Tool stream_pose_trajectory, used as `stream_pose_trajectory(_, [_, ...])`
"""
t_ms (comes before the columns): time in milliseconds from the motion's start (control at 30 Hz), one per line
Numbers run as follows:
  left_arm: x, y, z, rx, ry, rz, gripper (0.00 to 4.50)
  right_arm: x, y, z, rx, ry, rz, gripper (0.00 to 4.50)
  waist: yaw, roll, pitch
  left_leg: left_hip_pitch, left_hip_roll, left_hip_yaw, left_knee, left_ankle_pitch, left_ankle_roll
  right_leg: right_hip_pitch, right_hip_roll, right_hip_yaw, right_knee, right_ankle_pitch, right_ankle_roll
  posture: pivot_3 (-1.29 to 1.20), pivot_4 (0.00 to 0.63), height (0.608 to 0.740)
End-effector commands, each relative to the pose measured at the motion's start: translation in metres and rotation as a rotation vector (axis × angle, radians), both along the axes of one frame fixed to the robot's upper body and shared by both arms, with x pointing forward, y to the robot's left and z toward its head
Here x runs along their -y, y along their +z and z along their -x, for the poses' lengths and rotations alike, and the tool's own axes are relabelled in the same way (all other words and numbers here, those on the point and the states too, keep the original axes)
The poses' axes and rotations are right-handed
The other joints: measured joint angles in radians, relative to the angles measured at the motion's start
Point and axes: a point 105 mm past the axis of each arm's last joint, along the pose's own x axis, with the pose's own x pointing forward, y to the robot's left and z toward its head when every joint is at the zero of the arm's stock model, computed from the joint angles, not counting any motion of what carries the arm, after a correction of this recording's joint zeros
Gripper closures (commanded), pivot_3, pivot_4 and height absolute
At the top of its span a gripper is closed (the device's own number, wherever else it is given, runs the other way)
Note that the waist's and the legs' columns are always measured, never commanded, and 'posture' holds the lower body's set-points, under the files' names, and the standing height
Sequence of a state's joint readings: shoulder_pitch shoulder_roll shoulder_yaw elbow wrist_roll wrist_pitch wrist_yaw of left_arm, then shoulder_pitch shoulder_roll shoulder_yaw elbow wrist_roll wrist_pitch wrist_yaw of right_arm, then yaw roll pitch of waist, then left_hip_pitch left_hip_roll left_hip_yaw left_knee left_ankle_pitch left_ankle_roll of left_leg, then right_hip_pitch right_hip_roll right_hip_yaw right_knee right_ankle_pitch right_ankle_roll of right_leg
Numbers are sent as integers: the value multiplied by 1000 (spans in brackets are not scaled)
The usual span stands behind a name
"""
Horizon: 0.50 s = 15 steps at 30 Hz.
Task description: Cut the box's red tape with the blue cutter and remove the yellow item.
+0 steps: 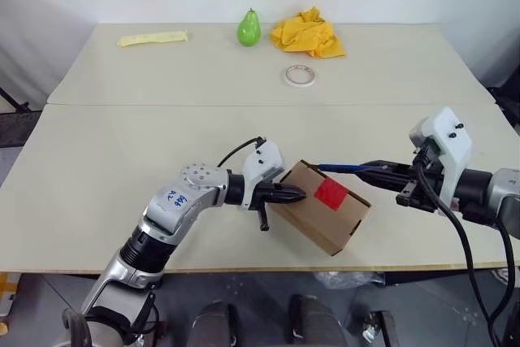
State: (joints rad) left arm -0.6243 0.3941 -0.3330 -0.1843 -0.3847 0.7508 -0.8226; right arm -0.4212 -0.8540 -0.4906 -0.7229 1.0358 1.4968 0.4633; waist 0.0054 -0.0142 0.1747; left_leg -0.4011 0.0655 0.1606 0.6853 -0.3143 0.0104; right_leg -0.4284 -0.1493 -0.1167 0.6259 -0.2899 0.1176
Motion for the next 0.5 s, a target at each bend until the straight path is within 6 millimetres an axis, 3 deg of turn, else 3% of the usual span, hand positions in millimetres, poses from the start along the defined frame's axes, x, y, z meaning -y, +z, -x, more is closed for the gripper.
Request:
stream_pose_trajectory(33, [1,2,2,20,-13,-10,4471,6,6,0,31,-33,20,4338,0,0,0,0,0,0,0,0,0,0,0,0,0,0,0,0,150,740])
stream_pose_trajectory(200, [1,2,3,22,-16,-11,4471,-3,26,-4,95,9,-41,4338,-1,0,0,0,0,0,1,0,0,0,0,0,0,0,0,0,150,740])
stream_pose_trajectory(500, [2,2,2,22,-14,-9,4471,-6,20,-1,53,35,-32,4338,0,0,0,-1,0,0,1,0,1,0,0,0,0,0,0,0,150,740])
